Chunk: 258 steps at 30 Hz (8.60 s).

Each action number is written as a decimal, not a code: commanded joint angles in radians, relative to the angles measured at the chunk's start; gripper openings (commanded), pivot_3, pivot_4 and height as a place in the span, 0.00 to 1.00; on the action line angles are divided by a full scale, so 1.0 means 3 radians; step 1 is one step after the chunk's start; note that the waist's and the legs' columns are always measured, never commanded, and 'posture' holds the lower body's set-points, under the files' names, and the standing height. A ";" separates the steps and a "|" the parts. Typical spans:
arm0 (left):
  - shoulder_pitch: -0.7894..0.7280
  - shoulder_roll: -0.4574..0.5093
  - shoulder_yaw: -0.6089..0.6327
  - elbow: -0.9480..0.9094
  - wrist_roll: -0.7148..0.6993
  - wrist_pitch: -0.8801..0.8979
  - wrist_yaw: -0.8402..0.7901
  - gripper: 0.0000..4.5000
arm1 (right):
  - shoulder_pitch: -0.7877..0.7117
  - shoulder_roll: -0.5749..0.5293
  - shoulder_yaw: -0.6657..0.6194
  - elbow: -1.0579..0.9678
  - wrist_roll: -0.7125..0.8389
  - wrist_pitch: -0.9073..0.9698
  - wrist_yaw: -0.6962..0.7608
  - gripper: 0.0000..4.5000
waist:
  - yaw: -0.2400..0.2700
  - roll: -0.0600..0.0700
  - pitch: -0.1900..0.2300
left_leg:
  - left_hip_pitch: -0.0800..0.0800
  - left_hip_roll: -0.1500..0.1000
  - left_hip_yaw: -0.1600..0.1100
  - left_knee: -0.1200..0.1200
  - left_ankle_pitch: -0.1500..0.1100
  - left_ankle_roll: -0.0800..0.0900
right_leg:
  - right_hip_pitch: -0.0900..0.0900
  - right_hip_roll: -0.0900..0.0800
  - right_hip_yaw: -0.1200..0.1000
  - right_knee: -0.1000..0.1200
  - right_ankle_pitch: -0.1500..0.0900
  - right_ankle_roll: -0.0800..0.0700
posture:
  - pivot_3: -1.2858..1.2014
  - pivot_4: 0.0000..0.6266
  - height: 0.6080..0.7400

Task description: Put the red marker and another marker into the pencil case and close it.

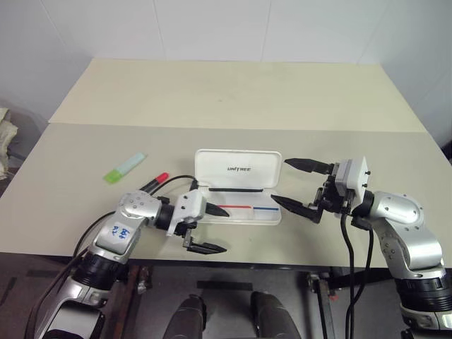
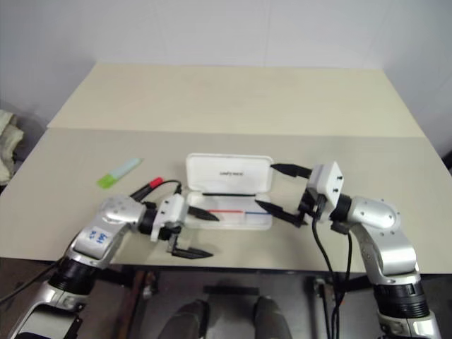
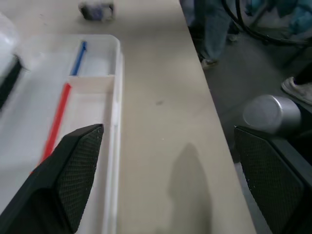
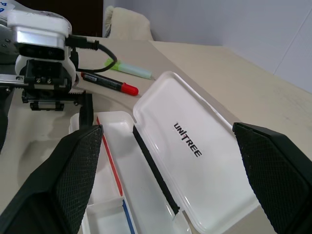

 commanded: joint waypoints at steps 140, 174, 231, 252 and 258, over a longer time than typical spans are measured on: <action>0.0796 0.0022 0.1385 -0.0359 -0.0519 -0.0400 0.0945 0.99 | 0.0027 0.0009 0.0121 -0.0071 0.0063 -0.0028 0.0043 1.00 | -0.0062 -0.0008 0.0005 | 0.0001 0.0019 -0.0003 -0.0004 -0.0004 -0.0005 | -0.0004 0.0002 -0.0003 0.0002 -0.0005 -0.0007 | 0.52 0.24 1.00; -0.0649 0.0515 0.1653 0.3213 0.0008 -0.1306 0.1243 0.99 | -0.0118 -0.0156 0.0183 -0.0404 0.0225 0.0136 0.0328 1.00 | -0.0066 -0.0009 0.0005 | -0.0002 0.0003 -0.0008 -0.0005 -0.0004 -0.0006 | -0.0005 0.0000 -0.0012 0.0001 -0.0004 -0.0007 | 0.52 0.24 1.00; 0.0139 0.0296 0.0960 -0.0172 -0.0923 0.0211 0.0291 0.28 | 0.0436 -0.0481 -0.0448 0.0308 0.0076 -0.0310 0.0488 1.00 | -0.0054 -0.0010 0.0006 | 0.0001 0.0006 -0.0003 -0.0002 -0.0004 -0.0007 | -0.0001 0.0002 -0.0006 0.0005 -0.0004 -0.0007 | 0.52 0.24 1.00; -0.0833 -0.0120 0.0169 0.1591 -0.0170 -0.0826 -0.0607 0.28 | 0.0994 -0.0309 -0.0519 -0.0454 0.0077 -0.0241 -0.0208 1.00 | -0.0058 -0.0011 0.0007 | -0.0002 0.0001 -0.0003 -0.0001 -0.0003 -0.0006 | 0.0000 0.0002 -0.0006 0.0000 -0.0003 -0.0005 | 0.52 0.24 1.00; -0.0847 -0.0195 0.0163 0.1756 -0.0076 -0.0914 -0.0602 0.28 | 0.1040 -0.0294 -0.0511 -0.0556 0.0079 -0.0216 -0.0318 1.00 | -0.0058 -0.0011 0.0007 | -0.0001 0.0001 -0.0003 0.0001 -0.0003 -0.0006 | 0.0000 0.0002 -0.0006 0.0002 -0.0003 -0.0005 | 0.52 0.24 1.00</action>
